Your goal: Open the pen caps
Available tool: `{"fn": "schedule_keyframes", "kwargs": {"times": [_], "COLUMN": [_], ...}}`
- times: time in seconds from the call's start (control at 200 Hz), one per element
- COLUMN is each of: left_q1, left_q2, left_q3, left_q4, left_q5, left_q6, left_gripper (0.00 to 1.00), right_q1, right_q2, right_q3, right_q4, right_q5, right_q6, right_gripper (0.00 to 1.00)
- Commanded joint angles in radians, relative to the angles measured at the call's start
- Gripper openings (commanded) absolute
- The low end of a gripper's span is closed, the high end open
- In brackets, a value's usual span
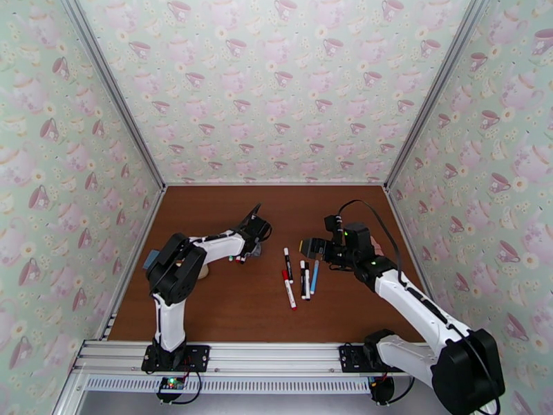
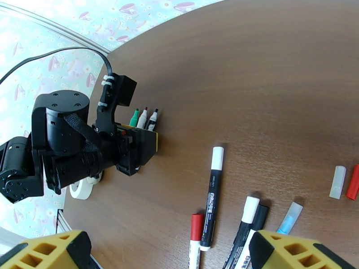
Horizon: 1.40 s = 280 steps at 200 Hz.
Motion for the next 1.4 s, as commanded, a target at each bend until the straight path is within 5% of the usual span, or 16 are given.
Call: {"fn": "schedule_keyframes", "kwargs": {"times": [0.0,0.285,0.661,0.997,1.397], "left_q1": [0.003,-0.04,-0.188,-0.356,-0.425], "left_q2": [-0.017,-0.15,-0.246,-0.182,-0.084], "left_q3": [0.024,0.022,-0.023,-0.009,0.014], "left_q4": [-0.02,-0.109,-0.236,-0.207,-0.16], "left_q5": [0.004,0.077,0.306,0.341,0.378], "left_q6": [-0.002,-0.083,-0.417,-0.597,-0.647], "left_gripper": [0.38,0.41,0.41,0.46,0.49], "right_q1": [0.004,0.004,0.005,0.004,0.005], "right_q2": [-0.007,0.012,-0.037,-0.11,-0.159], "right_q3": [0.027,0.029,0.044,-0.029,-0.067], "right_q4": [-0.015,-0.038,-0.164,-0.208,-0.24], "right_q5": [-0.016,-0.021,0.01,0.078,0.118], "right_q6": [-0.012,-0.036,-0.114,-0.096,-0.087], "right_gripper": [1.0,1.0,1.0,1.0,1.0]}}
